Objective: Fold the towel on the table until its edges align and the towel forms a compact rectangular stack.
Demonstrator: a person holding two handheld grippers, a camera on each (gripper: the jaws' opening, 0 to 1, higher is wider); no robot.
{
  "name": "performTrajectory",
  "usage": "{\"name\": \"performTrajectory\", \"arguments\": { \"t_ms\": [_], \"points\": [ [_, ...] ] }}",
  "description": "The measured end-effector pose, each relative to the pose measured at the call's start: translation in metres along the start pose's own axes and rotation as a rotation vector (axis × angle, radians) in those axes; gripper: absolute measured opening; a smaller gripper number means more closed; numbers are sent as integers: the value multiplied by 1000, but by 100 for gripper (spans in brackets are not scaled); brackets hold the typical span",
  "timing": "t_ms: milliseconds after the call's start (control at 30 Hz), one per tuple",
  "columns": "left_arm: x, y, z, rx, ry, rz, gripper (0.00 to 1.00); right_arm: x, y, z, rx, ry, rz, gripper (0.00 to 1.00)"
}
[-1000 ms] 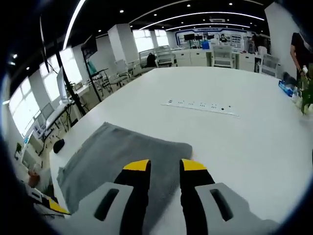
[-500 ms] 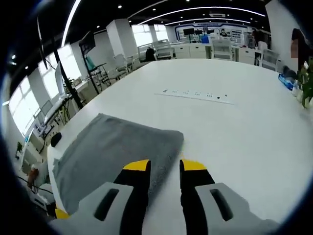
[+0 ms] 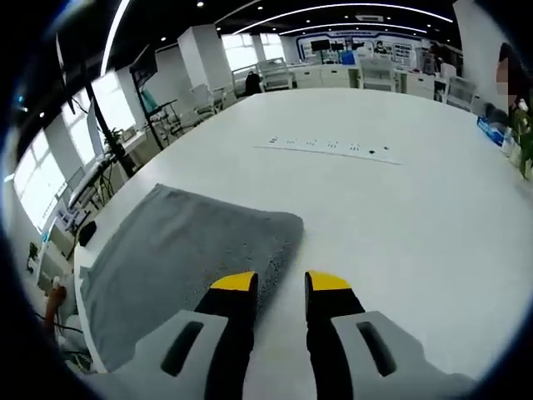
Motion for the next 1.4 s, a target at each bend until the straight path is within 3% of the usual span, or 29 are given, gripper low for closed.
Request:
{"name": "performTrajectory", "arguments": {
  "t_ms": [167,300,600,733,967,1100,1300,1400],
  "points": [
    [8,-6,-4,11,28,-16,24,14,3,4,8,-6,10,20],
    [14,-5,-14,74,108,-4,24,22,0,4,8,-3,1,20],
    [16,-6,-12,70,102,6,21,31,-8,2,37,2,-12,20],
    [16,-3,-15,101,108,25,13,39,-12,3,60,-11,-9,19],
    [15,-3,-12,105,101,26,6,44,-13,5,61,-28,-17,4],
    [12,0,-12,47,73,32,3,42,-13,6,68,-34,-10,2],
    [10,0,-8,57,63,33,3,38,-13,11,95,-55,0,1],
    [7,1,3,-9,-3,42,3,32,-14,14,95,-70,-10,1]
  ]
}}
Point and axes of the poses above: the point that each gripper's makers call its tool centre point, and the gripper's own axes: x roughly forward along the fingers, y roughly to its left, z roughly out of its top, the point moved 6 cm from there along -x, roughly backward along the fingers, and after that the axes turned 9 degrees about x, right-handed, at the moved point
